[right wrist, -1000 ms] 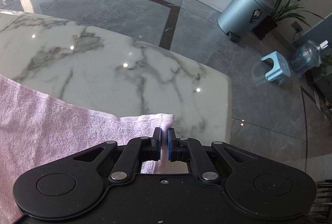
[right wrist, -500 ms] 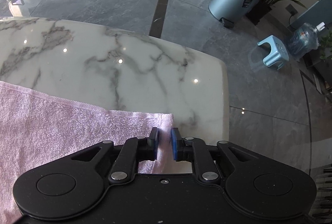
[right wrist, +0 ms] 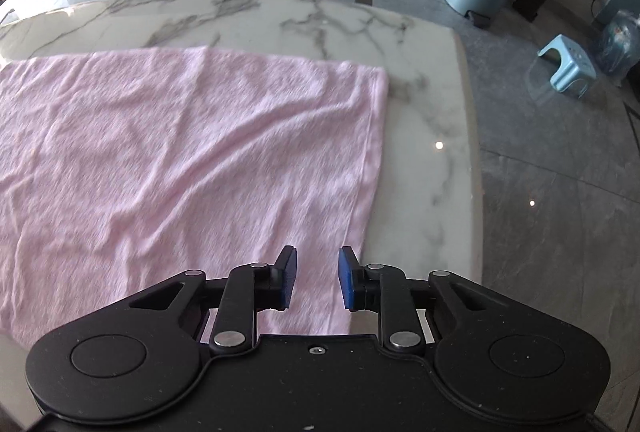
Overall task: Fold towel
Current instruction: 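Drag the towel edge with both grippers to straighten it on the table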
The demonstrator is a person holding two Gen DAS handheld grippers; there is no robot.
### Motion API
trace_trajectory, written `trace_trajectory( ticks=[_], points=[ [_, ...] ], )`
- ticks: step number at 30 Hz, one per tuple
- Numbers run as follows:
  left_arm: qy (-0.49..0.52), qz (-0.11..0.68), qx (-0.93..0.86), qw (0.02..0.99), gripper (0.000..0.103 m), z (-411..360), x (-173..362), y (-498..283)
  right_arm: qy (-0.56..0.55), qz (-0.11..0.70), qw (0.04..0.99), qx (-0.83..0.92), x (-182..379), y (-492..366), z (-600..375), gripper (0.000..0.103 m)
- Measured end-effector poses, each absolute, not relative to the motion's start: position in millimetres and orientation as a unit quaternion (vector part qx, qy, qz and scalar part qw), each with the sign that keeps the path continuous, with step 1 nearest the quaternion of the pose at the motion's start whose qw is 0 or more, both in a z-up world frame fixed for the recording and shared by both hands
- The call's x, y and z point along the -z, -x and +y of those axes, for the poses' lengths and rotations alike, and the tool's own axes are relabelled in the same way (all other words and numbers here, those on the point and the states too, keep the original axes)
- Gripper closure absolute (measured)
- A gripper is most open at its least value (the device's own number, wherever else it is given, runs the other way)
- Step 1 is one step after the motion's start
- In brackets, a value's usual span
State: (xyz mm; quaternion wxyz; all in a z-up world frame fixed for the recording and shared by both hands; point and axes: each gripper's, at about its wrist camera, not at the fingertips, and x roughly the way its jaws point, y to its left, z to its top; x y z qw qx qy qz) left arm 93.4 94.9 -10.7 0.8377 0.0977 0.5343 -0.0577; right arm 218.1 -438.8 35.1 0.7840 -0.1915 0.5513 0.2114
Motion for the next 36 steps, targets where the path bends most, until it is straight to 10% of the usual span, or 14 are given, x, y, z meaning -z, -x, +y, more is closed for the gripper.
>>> trace_trajectory(
  ticks=[36],
  points=[
    [-0.067, 0.539, 0.039, 0.839, 0.094, 95, 23, -23, 0.185, 0.577, 0.779, -0.162, 4, -133, -489, 0.083]
  ],
)
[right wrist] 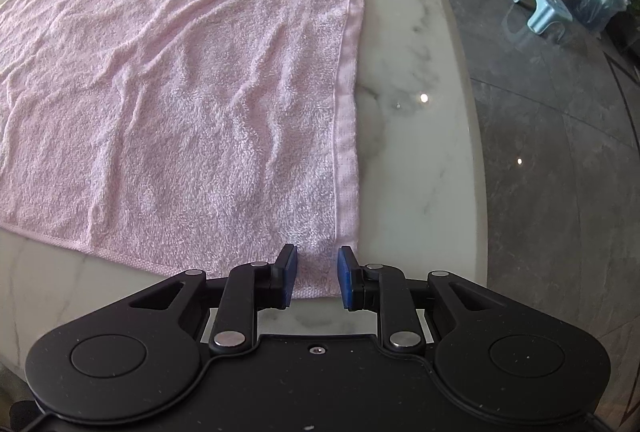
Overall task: Fold towel
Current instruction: 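Drag the towel edge with both grippers to straighten it on the table, then open both grippers and release the flattened towel edge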
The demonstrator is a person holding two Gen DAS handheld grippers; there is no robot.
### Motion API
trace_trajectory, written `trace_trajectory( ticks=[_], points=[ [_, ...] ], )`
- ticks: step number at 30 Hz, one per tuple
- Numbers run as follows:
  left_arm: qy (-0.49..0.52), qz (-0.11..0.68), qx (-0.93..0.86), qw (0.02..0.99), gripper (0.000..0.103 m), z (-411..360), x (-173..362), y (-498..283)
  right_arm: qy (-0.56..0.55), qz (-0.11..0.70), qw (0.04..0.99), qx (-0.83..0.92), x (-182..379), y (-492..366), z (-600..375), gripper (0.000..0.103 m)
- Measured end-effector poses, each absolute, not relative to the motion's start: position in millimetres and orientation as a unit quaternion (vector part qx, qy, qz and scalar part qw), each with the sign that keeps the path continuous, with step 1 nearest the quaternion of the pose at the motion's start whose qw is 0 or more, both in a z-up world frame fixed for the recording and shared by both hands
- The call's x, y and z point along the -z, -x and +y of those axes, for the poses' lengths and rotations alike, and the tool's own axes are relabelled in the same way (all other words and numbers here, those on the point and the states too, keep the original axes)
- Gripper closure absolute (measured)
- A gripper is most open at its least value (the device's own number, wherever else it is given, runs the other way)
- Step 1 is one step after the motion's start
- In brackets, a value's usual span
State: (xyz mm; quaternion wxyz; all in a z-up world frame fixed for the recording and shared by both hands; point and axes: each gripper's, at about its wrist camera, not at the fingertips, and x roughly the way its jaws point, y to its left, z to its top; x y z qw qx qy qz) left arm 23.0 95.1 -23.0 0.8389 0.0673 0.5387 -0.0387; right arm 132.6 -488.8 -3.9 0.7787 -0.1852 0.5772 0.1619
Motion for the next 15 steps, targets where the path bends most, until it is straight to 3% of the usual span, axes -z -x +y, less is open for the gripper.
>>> trace_trajectory(
  ticks=[4, 8, 15],
  points=[
    [-0.060, 0.534, 0.029, 0.843, 0.093, 97, 17, -20, 0.179, 0.582, 0.777, -0.157, 4, -134, -489, 0.077],
    [-0.037, 0.530, 0.014, 0.847, 0.086, 110, 3, -15, 0.148, 0.591, 0.778, -0.153, 4, -133, -499, 0.060],
    [-0.003, 0.557, -0.007, 0.830, 0.086, 132, -1, -8, 0.089, 0.606, 0.777, -0.145, 4, -130, -519, 0.060]
  ],
)
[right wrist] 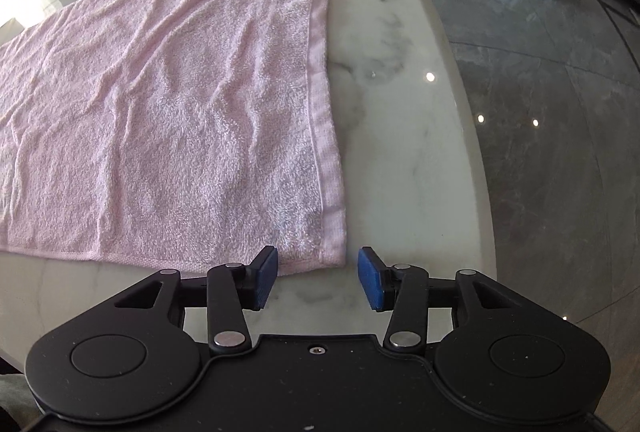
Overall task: Fold towel
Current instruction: 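Open both grippers and release the flattened towel edge, then grasp the labelled towel edge with both grippers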
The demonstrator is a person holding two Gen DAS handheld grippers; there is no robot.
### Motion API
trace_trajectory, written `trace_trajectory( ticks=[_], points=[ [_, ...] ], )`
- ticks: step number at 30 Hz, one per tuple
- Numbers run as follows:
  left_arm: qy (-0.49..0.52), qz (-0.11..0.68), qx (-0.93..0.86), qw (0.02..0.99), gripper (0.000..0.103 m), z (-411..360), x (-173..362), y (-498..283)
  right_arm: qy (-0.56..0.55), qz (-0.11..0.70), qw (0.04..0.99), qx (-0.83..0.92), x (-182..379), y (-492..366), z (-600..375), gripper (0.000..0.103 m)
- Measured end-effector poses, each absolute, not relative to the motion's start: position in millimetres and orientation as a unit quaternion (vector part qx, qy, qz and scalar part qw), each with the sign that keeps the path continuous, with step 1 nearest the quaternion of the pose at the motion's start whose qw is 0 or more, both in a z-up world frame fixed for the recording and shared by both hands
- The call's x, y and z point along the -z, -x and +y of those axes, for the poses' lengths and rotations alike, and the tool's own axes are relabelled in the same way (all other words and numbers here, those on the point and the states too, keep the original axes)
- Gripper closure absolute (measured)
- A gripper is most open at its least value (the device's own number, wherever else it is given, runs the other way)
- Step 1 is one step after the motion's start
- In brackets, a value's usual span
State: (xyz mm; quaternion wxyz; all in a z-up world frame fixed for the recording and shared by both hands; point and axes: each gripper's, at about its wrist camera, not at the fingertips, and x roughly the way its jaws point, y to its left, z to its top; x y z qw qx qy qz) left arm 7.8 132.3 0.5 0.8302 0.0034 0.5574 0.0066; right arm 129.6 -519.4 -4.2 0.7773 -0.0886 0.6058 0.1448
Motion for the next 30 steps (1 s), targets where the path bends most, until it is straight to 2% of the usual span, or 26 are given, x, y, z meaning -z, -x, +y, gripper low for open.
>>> trace_trajectory(
  ticks=[11, 16, 21, 25, 30],
  points=[
    [-0.011, 0.577, -0.033, 0.816, 0.085, 130, 5, 13, 0.026, 0.617, 0.773, -0.143, -2, -114, -548, 0.059],
    [-0.039, 0.579, -0.060, 0.812, 0.079, 124, 7, 17, 0.008, 0.619, 0.771, -0.147, 0, -108, -550, 0.058],
    [-0.050, 0.587, -0.081, 0.804, 0.076, 120, 12, 9, 0.001, 0.619, 0.771, -0.151, -4, -101, -551, 0.055],
    [-0.040, 0.598, -0.090, 0.796, 0.076, 123, 17, 3, -0.007, 0.621, 0.769, -0.149, -2, -108, -551, 0.048],
    [-0.028, 0.602, -0.088, 0.793, 0.077, 127, 19, 2, -0.009, 0.627, 0.764, -0.152, 1, -113, -550, 0.047]
  ],
)
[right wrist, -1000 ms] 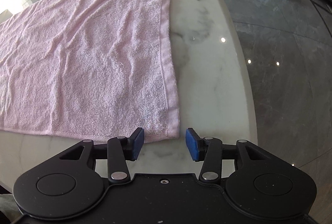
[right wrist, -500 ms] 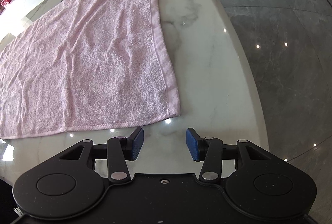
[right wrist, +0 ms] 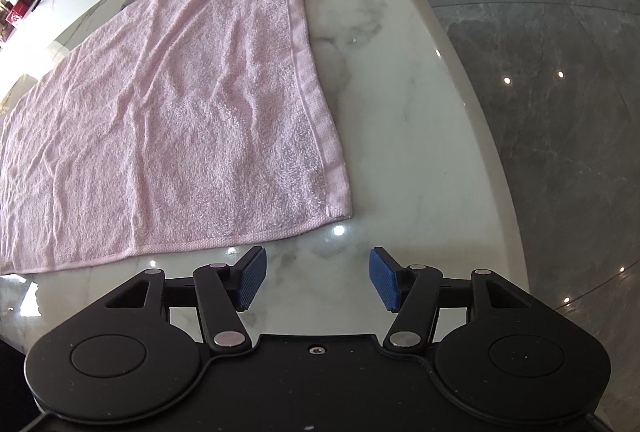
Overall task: Fold towel
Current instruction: 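Grasp the labelled towel edge with both grippers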
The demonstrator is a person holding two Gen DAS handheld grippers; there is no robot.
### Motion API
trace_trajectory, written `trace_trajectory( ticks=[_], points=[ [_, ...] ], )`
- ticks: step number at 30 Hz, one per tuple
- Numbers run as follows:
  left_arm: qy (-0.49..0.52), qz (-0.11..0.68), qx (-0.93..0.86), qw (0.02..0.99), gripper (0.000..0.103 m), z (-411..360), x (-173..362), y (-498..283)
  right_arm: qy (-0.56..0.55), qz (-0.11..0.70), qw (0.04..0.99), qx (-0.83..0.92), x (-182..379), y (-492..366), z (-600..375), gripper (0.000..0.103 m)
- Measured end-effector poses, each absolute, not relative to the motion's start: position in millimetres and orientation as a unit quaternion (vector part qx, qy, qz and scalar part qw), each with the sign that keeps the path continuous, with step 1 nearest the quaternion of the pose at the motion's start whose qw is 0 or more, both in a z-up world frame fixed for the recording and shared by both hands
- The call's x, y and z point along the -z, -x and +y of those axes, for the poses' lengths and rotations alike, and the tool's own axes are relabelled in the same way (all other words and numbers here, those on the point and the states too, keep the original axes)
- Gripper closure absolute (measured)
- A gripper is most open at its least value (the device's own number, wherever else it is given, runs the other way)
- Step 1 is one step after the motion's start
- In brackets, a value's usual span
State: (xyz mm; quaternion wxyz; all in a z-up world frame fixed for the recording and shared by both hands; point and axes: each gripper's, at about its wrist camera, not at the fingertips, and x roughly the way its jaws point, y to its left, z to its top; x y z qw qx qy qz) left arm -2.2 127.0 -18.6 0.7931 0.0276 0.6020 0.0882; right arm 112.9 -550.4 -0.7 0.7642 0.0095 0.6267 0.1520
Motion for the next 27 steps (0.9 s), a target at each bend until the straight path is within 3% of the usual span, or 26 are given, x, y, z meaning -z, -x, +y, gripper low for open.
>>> trace_trajectory(
  ticks=[12, 19, 22, 24, 25, 27],
  points=[
    [-0.030, 0.607, -0.072, 0.791, 0.098, 118, 20, 0, -0.013, 0.631, 0.760, -0.157, 7, -124, -540, 0.047],
    [-0.049, 0.607, -0.070, 0.790, 0.099, 111, 21, 0, -0.019, 0.628, 0.762, -0.155, 7, -127, -537, 0.050],
    [-0.045, 0.606, -0.068, 0.791, 0.099, 113, 21, 0, -0.027, 0.621, 0.772, -0.137, 6, -132, -539, 0.062],
    [-0.042, 0.605, -0.067, 0.792, 0.099, 114, 20, -1, -0.025, 0.619, 0.775, -0.126, 6, -134, -541, 0.080],
    [-0.041, 0.605, -0.066, 0.792, 0.099, 114, 20, -1, -0.023, 0.618, 0.776, -0.122, 6, -135, -541, 0.095],
    [-0.038, 0.604, -0.065, 0.793, 0.099, 115, 19, -1, -0.025, 0.617, 0.778, -0.119, 7, -135, -543, 0.098]
  ],
)
